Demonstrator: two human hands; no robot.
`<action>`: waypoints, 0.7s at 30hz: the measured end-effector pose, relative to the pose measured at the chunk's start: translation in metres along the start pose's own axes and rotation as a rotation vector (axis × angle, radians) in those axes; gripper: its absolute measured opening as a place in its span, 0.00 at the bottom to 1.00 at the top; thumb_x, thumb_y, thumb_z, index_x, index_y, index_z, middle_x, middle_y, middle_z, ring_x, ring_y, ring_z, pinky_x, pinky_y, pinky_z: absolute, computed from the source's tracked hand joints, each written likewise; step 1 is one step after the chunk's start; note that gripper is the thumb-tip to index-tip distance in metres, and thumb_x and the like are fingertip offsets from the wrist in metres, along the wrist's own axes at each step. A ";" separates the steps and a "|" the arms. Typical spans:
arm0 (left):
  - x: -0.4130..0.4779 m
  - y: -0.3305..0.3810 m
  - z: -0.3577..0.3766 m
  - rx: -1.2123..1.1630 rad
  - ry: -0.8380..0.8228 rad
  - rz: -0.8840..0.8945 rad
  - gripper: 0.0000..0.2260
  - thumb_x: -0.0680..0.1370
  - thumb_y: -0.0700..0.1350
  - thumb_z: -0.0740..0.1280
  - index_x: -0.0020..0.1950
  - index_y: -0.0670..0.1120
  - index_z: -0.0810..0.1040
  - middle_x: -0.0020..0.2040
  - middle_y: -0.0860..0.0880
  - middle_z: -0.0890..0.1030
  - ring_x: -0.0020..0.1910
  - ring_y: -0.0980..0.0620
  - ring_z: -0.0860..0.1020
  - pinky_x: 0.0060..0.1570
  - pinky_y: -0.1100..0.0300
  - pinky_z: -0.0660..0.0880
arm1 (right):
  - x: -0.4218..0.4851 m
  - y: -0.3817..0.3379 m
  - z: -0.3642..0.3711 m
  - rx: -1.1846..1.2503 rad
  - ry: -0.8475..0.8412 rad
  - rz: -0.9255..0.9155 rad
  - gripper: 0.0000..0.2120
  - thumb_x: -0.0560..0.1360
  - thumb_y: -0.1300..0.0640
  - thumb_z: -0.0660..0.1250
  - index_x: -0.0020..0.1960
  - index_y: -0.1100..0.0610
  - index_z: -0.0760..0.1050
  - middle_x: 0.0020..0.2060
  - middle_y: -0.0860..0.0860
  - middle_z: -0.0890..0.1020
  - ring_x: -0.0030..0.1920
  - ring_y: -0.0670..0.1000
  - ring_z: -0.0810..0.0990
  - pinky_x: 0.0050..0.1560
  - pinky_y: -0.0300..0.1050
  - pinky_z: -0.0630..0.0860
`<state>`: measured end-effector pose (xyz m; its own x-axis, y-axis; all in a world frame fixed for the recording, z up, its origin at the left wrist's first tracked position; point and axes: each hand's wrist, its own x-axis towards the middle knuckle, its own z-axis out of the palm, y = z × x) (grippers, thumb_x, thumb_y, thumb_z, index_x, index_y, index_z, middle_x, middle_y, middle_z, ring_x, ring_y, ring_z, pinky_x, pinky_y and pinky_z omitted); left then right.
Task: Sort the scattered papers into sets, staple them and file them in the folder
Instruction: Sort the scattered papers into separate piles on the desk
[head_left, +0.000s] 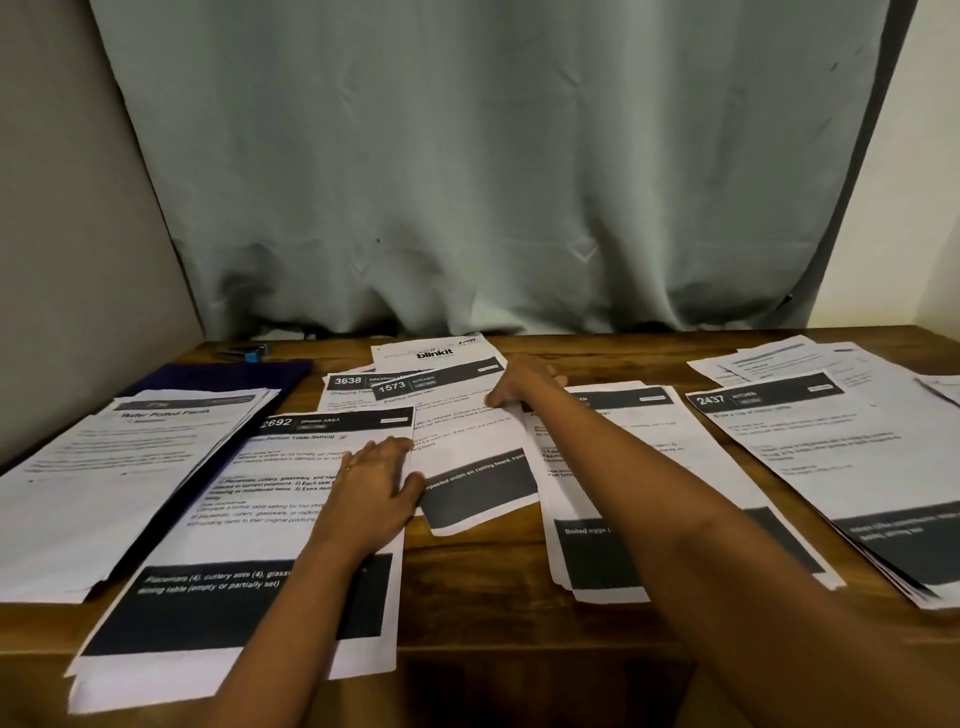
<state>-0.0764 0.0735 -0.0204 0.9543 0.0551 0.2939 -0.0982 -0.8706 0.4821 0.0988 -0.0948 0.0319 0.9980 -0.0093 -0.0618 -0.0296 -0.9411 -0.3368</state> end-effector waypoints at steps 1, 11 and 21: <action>0.000 -0.001 0.000 -0.004 0.004 -0.001 0.18 0.80 0.47 0.63 0.70 0.48 0.68 0.64 0.47 0.74 0.64 0.48 0.68 0.68 0.52 0.62 | 0.003 0.000 -0.001 -0.004 -0.021 0.009 0.28 0.68 0.44 0.75 0.62 0.57 0.73 0.60 0.54 0.76 0.64 0.59 0.71 0.55 0.51 0.67; 0.001 -0.004 0.003 -0.018 0.022 -0.011 0.19 0.80 0.47 0.62 0.71 0.48 0.67 0.67 0.47 0.72 0.67 0.48 0.66 0.64 0.57 0.63 | 0.023 0.012 -0.002 0.083 -0.034 0.038 0.23 0.67 0.48 0.77 0.55 0.57 0.73 0.57 0.54 0.77 0.61 0.59 0.74 0.64 0.55 0.68; 0.002 -0.007 0.005 0.012 0.000 0.012 0.18 0.81 0.47 0.59 0.71 0.46 0.67 0.67 0.46 0.73 0.70 0.47 0.66 0.74 0.51 0.52 | 0.026 0.013 0.010 0.221 0.074 0.071 0.19 0.64 0.48 0.77 0.46 0.57 0.75 0.46 0.54 0.79 0.51 0.58 0.78 0.54 0.51 0.73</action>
<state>-0.0718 0.0772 -0.0276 0.9531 0.0449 0.2992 -0.1059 -0.8768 0.4690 0.1235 -0.1039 0.0161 0.9941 -0.1051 -0.0265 -0.1031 -0.8407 -0.5316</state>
